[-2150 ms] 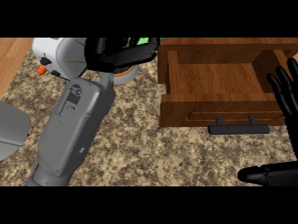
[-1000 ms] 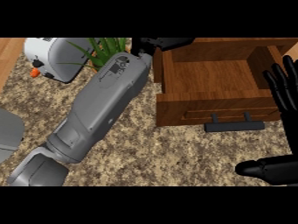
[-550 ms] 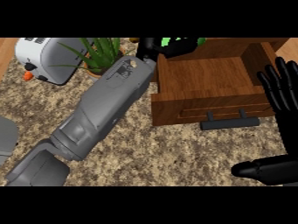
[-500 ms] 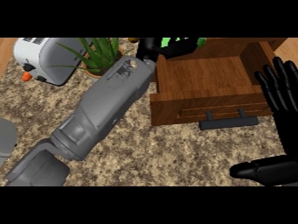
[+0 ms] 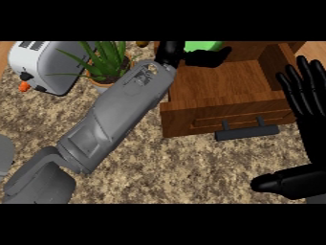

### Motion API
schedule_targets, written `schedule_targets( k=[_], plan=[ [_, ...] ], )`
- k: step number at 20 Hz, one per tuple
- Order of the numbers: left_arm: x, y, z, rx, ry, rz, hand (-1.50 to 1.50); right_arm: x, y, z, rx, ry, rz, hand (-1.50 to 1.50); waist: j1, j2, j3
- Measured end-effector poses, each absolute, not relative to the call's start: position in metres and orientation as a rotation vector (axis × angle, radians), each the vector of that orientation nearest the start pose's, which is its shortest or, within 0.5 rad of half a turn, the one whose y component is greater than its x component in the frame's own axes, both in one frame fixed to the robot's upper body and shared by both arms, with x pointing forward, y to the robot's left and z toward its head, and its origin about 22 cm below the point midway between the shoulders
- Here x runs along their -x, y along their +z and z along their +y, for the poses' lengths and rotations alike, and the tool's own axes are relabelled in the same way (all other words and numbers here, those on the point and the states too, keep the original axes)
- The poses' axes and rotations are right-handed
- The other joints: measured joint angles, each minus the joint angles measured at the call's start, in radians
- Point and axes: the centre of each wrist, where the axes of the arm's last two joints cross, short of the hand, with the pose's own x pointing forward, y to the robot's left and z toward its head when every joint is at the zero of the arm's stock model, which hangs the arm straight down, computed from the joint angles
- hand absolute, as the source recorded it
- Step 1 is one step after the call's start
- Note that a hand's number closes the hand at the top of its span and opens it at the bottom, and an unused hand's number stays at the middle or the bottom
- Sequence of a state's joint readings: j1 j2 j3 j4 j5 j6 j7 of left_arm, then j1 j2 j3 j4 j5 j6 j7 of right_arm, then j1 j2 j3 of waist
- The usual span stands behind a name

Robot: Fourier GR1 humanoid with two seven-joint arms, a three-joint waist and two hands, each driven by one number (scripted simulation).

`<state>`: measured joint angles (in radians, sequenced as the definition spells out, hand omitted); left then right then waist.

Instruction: Pick up the cup, place it into the drawer and close the drawer

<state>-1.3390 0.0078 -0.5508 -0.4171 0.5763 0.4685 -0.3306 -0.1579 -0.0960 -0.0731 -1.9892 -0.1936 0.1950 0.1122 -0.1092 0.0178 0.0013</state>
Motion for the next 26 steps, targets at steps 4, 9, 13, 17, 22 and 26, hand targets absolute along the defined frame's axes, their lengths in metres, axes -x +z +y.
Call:
schedule_targets(
  k=[4, 9, 13, 17, 22, 26],
  plan=[
    [-0.426, 0.144, 0.008, 0.043, -0.307, -1.941, -1.5, -0.243, 0.137, -0.242, -0.257, 0.174, -2.031, -1.5, 0.0, 0.0, 0.0],
    [-0.425, 0.143, 0.008, 0.129, -0.232, -1.967, -1.5, -0.241, 0.139, -0.243, -0.312, 0.158, -2.022, -1.5, 0.01, 0.001, -0.001],
    [-0.42, 0.15, 0.002, 0.237, -0.175, -1.988, -1.5, -0.237, 0.14, -0.25, -0.325, 0.151, -2.003, -1.5, 0.042, -0.006, -0.001],
    [-0.419, 0.148, 0.005, 0.293, -0.111, -1.968, -1.5, -0.227, 0.145, -0.262, -0.322, 0.184, -2.001, 1.5, 0.071, -0.013, -0.001],
    [-0.422, 0.156, 0.028, 0.308, -0.032, -1.965, -1.5, -0.22, 0.147, -0.27, -0.254, 0.329, -1.987, 1.5, 0.108, -0.023, -0.001],
    [-0.418, 0.148, 0.06, 0.303, 0.035, -1.945, -1.5, -0.214, 0.151, -0.272, -0.184, 0.442, -1.96, 1.5, 0.128, -0.028, -0.002]
  ],
)
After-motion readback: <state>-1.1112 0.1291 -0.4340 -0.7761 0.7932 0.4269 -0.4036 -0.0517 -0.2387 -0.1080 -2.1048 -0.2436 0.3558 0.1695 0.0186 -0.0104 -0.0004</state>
